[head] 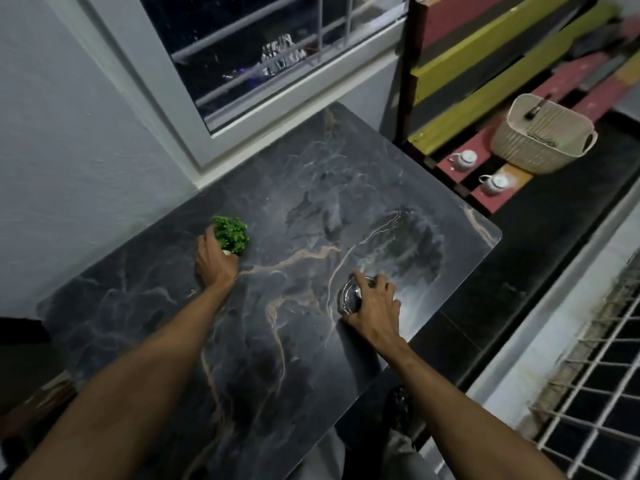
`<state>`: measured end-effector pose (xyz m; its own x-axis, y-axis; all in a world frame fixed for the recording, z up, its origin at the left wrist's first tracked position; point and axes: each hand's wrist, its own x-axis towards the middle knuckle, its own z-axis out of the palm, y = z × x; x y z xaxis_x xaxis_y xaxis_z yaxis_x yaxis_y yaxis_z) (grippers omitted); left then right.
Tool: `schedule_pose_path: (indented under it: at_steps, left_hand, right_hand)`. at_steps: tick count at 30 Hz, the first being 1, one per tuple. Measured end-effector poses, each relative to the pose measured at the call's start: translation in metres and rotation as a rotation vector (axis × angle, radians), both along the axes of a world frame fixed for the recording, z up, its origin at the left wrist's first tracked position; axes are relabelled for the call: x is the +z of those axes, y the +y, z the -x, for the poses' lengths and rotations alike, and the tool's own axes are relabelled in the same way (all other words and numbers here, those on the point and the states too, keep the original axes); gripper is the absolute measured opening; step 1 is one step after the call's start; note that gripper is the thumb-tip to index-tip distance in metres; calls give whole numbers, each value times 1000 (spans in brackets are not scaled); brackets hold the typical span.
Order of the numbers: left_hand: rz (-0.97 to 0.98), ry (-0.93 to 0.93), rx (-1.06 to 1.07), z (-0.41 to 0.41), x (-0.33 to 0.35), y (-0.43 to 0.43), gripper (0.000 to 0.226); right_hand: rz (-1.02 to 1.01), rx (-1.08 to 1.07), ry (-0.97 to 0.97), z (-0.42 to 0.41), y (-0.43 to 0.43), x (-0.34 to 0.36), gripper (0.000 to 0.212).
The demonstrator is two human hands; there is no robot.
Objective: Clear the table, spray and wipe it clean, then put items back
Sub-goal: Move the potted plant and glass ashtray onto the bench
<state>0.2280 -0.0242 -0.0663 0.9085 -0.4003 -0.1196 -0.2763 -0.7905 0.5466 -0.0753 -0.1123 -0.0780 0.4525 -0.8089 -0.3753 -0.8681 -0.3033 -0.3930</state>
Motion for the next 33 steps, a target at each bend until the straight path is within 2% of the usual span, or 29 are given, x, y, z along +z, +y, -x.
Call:
schedule_pose_path:
  at_steps: [6, 12, 15, 25, 33]
  left_hand:
    - [272, 30, -165, 58, 19, -38, 67]
    - [417, 137, -352, 152, 40, -117, 68]
    - [453, 213, -387, 197, 45, -164, 68]
    - [512, 250, -349, 323, 52, -330, 66]
    - [458, 332, -436, 354, 39, -438, 76]
  right_hand:
    - [57, -39, -111, 5, -23, 14, 98]
    - [102, -115, -202, 40, -95, 49, 101]
    - [116, -151, -219, 66, -144, 59, 103]
    - [121, -144, -231, 176, -322, 71, 103]
    - [85, -238, -244, 216, -434, 50, 105]
